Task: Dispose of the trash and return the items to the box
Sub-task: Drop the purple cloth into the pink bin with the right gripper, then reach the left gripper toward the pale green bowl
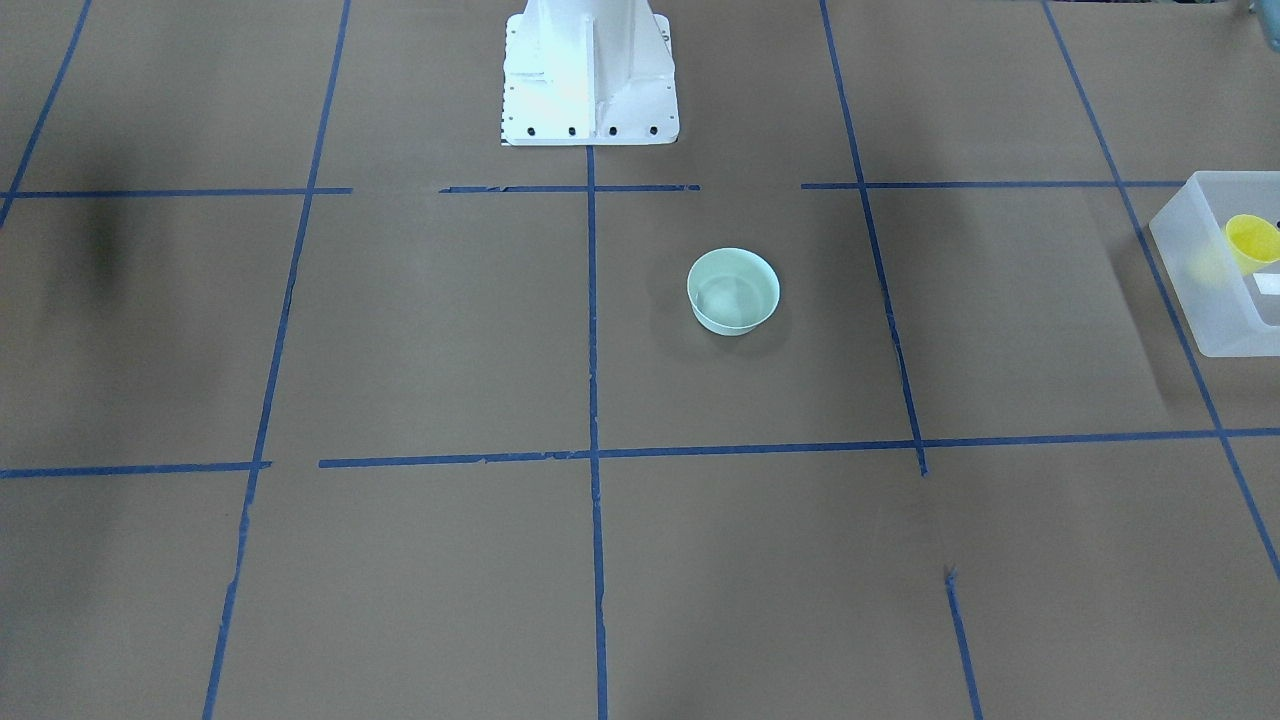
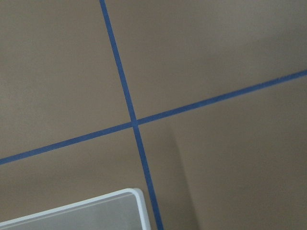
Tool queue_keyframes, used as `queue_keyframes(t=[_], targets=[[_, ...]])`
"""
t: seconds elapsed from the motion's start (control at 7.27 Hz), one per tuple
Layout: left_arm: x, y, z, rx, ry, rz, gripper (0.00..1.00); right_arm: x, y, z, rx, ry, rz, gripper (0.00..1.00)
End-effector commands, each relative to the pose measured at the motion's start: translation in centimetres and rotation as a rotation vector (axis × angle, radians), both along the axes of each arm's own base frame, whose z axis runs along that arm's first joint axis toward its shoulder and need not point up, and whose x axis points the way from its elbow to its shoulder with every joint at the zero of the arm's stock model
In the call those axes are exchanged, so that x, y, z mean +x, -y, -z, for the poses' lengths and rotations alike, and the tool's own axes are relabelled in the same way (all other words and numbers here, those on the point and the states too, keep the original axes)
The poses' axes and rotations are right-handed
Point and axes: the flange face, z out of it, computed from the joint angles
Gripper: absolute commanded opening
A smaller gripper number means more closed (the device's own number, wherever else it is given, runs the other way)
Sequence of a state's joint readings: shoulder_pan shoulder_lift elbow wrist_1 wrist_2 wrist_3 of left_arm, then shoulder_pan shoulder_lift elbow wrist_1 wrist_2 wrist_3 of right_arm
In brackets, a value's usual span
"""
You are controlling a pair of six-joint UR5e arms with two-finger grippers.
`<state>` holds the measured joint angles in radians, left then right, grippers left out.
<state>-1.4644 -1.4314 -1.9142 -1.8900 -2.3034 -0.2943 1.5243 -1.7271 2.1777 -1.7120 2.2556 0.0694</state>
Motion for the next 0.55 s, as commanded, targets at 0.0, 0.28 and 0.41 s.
queue_keyframes(t=[0.0,0.28,0.41], targets=[[7.1,1.0,6.2,-0.016,-0.07,-0.015,1.0,5.4,-0.5,-6.5,0.002,-0.081,0.071,0.0],[16.8,1.1,10.6,-0.093,-0.098,0.011,1.0,8.8,-0.8,-12.9,-0.001,-0.132,0.153,0.0],[19.2,0.6,11.5,-0.12,-0.122,-0.002,1.0,9.6,-1.0,-16.0,-0.031,-0.123,0.176,0.0]])
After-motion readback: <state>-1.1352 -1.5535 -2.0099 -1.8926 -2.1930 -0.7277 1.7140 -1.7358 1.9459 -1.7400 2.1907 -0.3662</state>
